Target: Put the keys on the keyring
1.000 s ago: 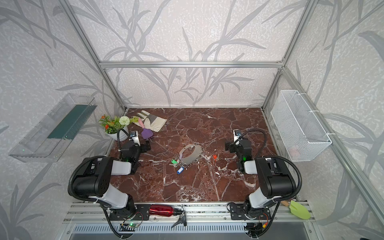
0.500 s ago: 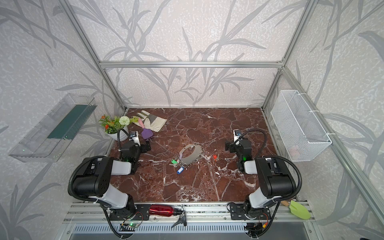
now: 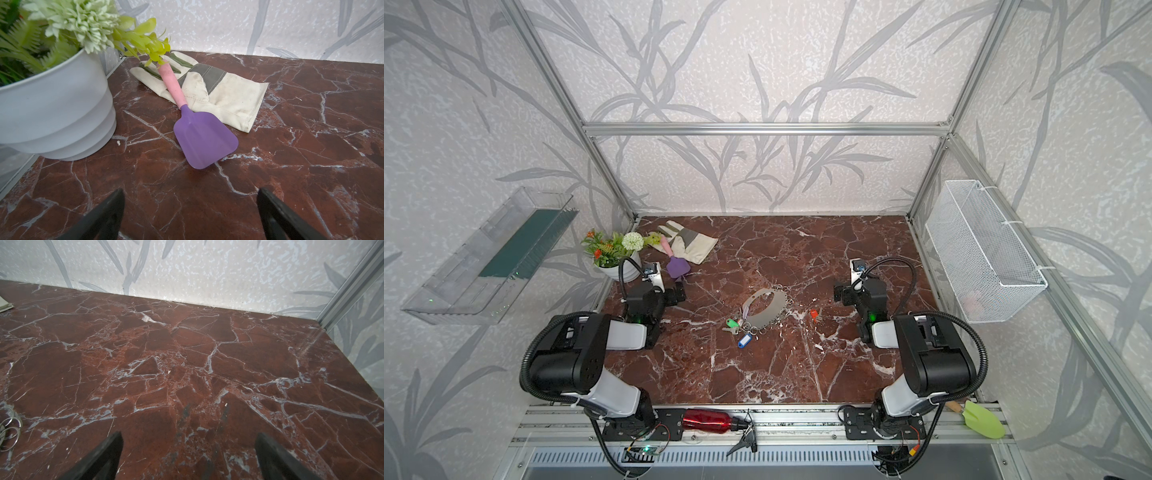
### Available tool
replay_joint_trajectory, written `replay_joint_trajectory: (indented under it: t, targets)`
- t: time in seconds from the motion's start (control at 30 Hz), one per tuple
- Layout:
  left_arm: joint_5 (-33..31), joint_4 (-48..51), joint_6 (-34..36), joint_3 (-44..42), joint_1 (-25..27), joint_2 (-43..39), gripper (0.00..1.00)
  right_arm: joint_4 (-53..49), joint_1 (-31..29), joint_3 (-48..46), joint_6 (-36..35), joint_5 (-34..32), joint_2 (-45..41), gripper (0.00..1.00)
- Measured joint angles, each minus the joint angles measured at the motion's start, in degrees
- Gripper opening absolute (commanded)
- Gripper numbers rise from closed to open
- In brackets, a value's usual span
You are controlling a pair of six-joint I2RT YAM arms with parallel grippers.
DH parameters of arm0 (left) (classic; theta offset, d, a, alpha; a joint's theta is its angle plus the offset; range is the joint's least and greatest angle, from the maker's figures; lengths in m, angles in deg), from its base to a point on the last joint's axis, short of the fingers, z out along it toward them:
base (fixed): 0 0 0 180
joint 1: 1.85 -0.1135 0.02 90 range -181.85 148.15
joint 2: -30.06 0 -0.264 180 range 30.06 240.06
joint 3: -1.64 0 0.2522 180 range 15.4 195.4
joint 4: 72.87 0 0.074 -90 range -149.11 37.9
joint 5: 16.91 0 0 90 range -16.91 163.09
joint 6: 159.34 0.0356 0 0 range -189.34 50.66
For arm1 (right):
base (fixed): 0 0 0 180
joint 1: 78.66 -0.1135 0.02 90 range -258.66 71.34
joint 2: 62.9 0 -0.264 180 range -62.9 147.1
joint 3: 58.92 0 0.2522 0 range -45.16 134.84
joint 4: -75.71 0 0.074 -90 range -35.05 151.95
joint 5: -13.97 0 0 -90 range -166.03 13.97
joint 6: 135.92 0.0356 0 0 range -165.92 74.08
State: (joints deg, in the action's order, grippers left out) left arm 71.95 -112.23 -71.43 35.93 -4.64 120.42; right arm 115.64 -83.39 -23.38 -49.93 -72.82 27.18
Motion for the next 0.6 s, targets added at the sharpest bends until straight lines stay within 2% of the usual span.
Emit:
replay_joint_trajectory:
  t: [0.5, 0.6]
  targets:
    - [-0.70, 0.00, -0.13, 0.00, 0.00, 0.00, 0.99, 0.00, -0.20, 0.00, -0.13, -0.20, 0.00, 0.99]
    - [-1.40, -0.02, -0.46, 0.00, -0.02, 0.00, 0.99, 0.24, -0.20, -0.13, 0.55, -1.99, 0.00, 0.99]
